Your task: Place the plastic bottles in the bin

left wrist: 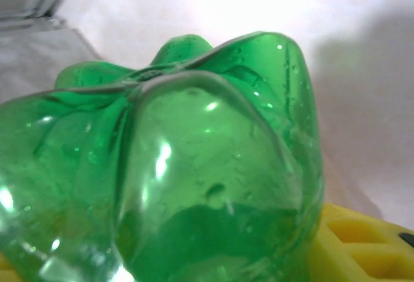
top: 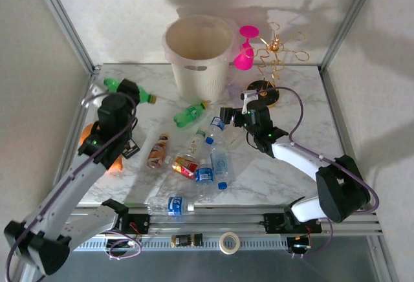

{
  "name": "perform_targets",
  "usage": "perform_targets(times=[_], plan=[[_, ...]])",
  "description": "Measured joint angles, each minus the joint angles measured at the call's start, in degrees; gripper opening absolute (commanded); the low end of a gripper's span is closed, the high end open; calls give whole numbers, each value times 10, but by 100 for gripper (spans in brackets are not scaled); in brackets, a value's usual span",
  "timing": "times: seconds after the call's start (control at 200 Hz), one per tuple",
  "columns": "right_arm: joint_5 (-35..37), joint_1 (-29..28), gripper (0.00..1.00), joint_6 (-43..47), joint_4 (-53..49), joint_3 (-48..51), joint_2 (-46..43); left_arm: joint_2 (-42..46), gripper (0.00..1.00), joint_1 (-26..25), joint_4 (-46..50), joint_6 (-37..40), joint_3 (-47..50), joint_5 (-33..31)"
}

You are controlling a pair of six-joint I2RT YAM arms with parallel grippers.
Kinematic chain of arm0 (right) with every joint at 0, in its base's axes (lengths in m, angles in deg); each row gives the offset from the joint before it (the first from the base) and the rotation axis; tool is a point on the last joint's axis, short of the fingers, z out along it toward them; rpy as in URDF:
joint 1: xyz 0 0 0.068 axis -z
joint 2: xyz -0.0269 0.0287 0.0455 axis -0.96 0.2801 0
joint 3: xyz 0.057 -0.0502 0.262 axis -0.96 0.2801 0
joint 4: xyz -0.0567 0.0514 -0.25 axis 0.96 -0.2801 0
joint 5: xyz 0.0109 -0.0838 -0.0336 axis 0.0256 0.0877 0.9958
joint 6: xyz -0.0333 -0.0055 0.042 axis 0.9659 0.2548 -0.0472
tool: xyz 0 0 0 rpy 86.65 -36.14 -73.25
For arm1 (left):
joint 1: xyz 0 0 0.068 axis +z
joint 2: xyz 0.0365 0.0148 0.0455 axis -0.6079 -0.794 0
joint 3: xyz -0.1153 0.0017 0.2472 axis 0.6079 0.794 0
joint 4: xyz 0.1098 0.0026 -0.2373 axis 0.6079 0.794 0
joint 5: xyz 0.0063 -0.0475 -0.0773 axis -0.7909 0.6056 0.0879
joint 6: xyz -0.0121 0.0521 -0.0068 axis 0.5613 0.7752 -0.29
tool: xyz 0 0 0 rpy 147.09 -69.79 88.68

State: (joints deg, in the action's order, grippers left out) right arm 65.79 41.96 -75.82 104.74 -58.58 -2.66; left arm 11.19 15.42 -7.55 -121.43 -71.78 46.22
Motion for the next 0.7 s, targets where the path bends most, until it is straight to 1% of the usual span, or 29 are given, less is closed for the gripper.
perform_targets(times=[0.16, 0.29, 0.501, 0.701], plan=[[-29, 0, 99, -9, 0, 14, -16, -104, 36, -4, -101, 85, -70, 46], [-56, 0, 99, -23, 0, 40, -36, -191, 36, -8, -141, 131, -148, 78], [-95, 0, 99, -52, 0, 88, -77, -356, 36, -22, -140, 198, -369, 125], [-101, 0, 99, -64, -4, 116, -122, -500, 35, -42, -90, 243, -590, 176]])
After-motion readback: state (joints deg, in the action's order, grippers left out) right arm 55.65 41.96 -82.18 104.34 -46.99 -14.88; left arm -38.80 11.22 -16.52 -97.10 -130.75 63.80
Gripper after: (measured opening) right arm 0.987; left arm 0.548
